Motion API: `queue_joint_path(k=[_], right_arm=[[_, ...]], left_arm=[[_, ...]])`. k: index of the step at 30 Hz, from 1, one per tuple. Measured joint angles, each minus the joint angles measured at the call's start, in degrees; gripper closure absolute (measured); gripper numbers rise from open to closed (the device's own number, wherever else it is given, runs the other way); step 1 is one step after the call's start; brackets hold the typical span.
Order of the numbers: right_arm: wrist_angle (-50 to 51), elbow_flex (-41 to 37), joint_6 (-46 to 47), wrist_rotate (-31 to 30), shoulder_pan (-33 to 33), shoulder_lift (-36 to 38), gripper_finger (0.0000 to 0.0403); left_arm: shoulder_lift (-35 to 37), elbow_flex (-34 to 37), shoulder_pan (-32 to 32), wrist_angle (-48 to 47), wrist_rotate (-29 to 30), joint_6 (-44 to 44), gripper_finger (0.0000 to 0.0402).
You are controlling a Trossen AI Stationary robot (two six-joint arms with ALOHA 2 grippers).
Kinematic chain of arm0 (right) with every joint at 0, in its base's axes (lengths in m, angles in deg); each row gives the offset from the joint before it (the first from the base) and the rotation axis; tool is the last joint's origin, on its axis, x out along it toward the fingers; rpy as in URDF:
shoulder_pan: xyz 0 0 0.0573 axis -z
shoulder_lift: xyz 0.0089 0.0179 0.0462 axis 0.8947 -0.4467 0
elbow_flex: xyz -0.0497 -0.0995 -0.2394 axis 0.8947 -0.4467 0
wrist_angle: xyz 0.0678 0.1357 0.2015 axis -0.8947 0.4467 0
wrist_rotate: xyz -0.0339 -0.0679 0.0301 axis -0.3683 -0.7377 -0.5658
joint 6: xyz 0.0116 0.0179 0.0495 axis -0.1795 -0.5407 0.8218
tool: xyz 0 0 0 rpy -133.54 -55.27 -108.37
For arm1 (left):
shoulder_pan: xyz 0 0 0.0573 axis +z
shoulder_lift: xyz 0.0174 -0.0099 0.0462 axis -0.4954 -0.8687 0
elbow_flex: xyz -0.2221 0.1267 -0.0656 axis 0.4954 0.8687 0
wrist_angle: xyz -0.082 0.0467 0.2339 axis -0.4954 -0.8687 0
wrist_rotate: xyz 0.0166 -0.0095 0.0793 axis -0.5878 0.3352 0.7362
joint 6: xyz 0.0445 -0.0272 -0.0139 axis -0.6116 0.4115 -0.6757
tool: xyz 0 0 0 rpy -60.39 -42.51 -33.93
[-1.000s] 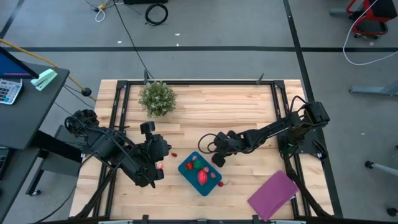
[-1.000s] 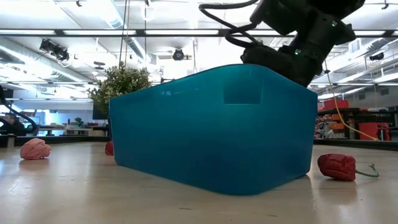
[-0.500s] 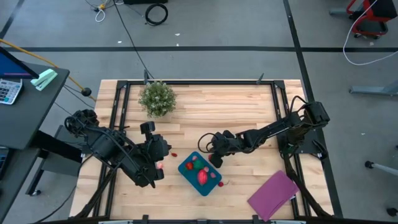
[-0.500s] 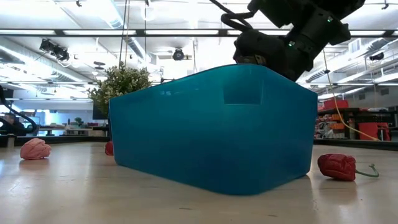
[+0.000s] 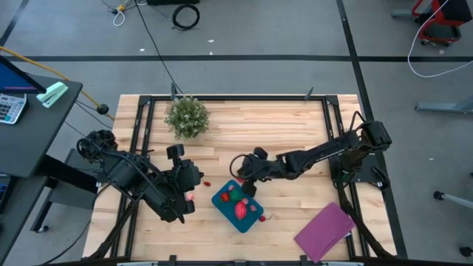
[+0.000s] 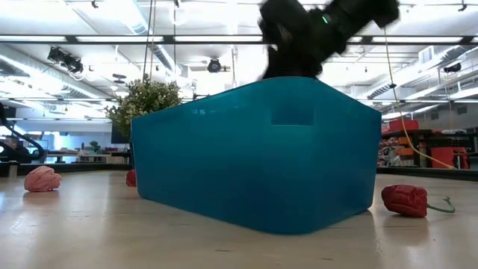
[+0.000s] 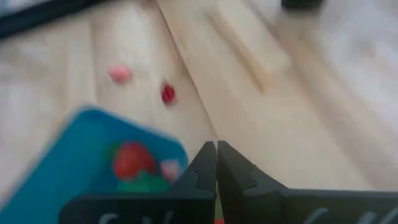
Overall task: Pick and placing Produce into tupperware
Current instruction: Put the red strawberry into the blue bin, then put the red cherry into the blue bin
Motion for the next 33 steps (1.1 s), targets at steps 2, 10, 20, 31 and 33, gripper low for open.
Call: queue_joint_path(k=[2,10,20,31,33], right_arm=[[-0.17,2.72,-1.42,0.69,-0.26,0.02,0.0401],[-0.04,6.14,-2.88,7.01,-5.40,0.10,0.0400],[3.03,3.94,4.57,6.97,-10.41,0.10,0.0387],[15.20,3.87,8.16,6.23,-13.53,0.10,0.0315],[15.51,3.87,10.35,7.84,-14.78,0.10,0.0306]], left_arm=[[0.00,0.00,0.00,0.00,0.00,0.00,0.0389],[0.00,0.00,0.02,-0.02,0.00,0.00,0.0377],[0.00,0.00,0.02,-0.01,0.00,0.08,0.0388],[0.00,0.00,0.01,0.00,0.00,0.11,0.0380],[0.00,0.00,0.02,0.00,0.00,0.11,0.0379]])
